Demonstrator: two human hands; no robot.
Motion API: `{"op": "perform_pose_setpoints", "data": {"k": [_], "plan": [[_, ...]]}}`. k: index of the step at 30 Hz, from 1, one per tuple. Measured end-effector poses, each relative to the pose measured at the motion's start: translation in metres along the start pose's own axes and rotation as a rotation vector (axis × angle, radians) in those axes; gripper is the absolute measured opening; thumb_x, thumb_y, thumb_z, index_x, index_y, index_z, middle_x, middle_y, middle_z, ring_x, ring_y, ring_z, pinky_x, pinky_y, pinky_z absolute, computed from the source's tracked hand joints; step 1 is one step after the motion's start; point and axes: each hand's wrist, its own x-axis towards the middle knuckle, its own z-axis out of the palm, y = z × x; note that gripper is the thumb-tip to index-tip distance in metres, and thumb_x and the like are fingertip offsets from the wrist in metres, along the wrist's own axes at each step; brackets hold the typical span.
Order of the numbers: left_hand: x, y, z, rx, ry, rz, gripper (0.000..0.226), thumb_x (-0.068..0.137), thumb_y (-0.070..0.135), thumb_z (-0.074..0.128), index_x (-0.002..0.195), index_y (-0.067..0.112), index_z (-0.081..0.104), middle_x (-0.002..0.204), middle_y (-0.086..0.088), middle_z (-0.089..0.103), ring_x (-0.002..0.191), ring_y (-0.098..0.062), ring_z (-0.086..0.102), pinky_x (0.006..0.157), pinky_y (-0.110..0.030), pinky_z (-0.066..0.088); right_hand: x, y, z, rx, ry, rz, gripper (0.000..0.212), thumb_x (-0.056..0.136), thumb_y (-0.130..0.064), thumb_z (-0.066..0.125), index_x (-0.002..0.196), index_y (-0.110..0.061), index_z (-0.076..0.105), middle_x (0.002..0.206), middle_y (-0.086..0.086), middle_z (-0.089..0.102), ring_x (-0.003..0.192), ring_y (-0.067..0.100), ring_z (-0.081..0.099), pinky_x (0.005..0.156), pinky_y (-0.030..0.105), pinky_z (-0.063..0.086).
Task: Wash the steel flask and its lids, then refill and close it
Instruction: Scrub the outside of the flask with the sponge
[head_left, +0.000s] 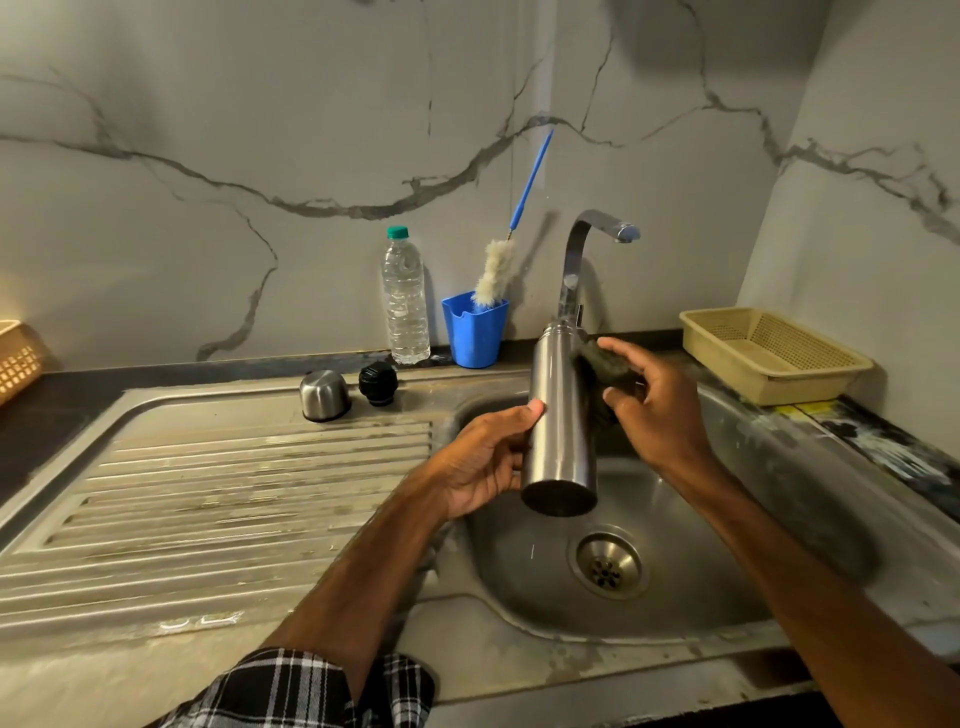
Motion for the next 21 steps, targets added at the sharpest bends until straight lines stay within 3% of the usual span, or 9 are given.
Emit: {"op": "perform_pose_setpoints", "data": {"k": [2,5,6,9,10,13,15,21], "plan": [[0.000,0.003,-0.002,-0.093,0.069,0.023,0.036,0.096,0.025,0.065,0.122,0.001,0.061,0.110,-0.018,0.073,0.094,-0.026,0.073,0.082,-0.037,0.063,-0.009,-0.007,0.004,-0.025,-0.054,-0.037,0.063,0.087,0.004,0.063,0.142,-0.025,0.052,0.141,0.003,0.057,0.131,0.017,0.052,0.104,0.036,0.049],[-0.003,0.009,-0.002,-0.193,0.111,0.044,0.028,0.098,0.018,0.060,0.117,-0.002,0.060,0.101,-0.018,0.072,0.079,-0.023,0.074,0.058,-0.028,0.061,-0.021,-0.015,0.011,-0.031,-0.105,-0.089,0.065,0.086,0.007,0.063,0.143,-0.021,0.051,0.142,0.003,0.057,0.131,0.015,0.052,0.108,0.038,0.047],[-0.003,0.009,-0.002,-0.181,0.116,0.042,0.030,0.096,0.019,0.062,0.118,-0.001,0.059,0.104,-0.019,0.071,0.082,-0.025,0.074,0.059,-0.029,0.061,-0.024,-0.017,0.013,-0.039,-0.118,-0.104,0.066,0.086,0.008,0.062,0.144,-0.020,0.050,0.142,0.003,0.056,0.131,0.014,0.051,0.109,0.037,0.046],[-0.003,0.006,-0.003,-0.073,0.108,0.014,0.048,0.093,0.026,0.069,0.133,0.002,0.056,0.129,-0.024,0.065,0.113,-0.035,0.068,0.094,-0.048,0.057,-0.026,-0.020,0.017,-0.084,-0.141,-0.145,0.068,0.086,0.010,0.061,0.146,-0.019,0.048,0.143,0.003,0.056,0.131,0.013,0.051,0.109,0.032,0.044],[-0.002,0.004,-0.005,-0.041,0.113,0.011,0.050,0.093,0.028,0.071,0.135,0.004,0.056,0.130,-0.024,0.065,0.116,-0.036,0.066,0.098,-0.051,0.054,-0.026,-0.020,0.018,-0.097,-0.148,-0.159,0.069,0.086,0.010,0.061,0.146,-0.019,0.047,0.142,0.003,0.057,0.131,0.013,0.051,0.109,0.030,0.044],[-0.001,0.004,-0.007,0.021,0.132,0.019,0.045,0.091,0.029,0.073,0.130,0.008,0.060,0.119,-0.018,0.068,0.110,-0.031,0.068,0.091,-0.049,0.058,-0.024,-0.018,0.015,-0.098,-0.161,-0.200,0.068,0.086,0.010,0.062,0.145,-0.020,0.048,0.139,0.001,0.060,0.127,0.007,0.053,0.105,0.021,0.044],[-0.001,0.007,-0.007,0.036,0.158,0.030,0.042,0.092,0.028,0.072,0.127,0.008,0.062,0.114,-0.015,0.068,0.106,-0.029,0.069,0.088,-0.046,0.060,-0.023,-0.016,0.012,-0.087,-0.171,-0.229,0.066,0.085,0.010,0.063,0.143,-0.020,0.051,0.137,0.000,0.061,0.126,0.006,0.054,0.106,0.023,0.046],[-0.002,0.017,-0.015,-0.099,0.328,0.092,0.069,0.080,0.035,0.078,0.133,0.000,0.051,0.121,-0.023,0.066,0.095,-0.031,0.071,0.068,-0.039,0.062,-0.032,-0.025,0.015,-0.049,-0.227,-0.494,0.063,0.069,0.019,0.062,0.120,-0.016,0.072,0.126,-0.004,0.068,0.121,0.004,0.061,0.108,0.026,0.045]]}}
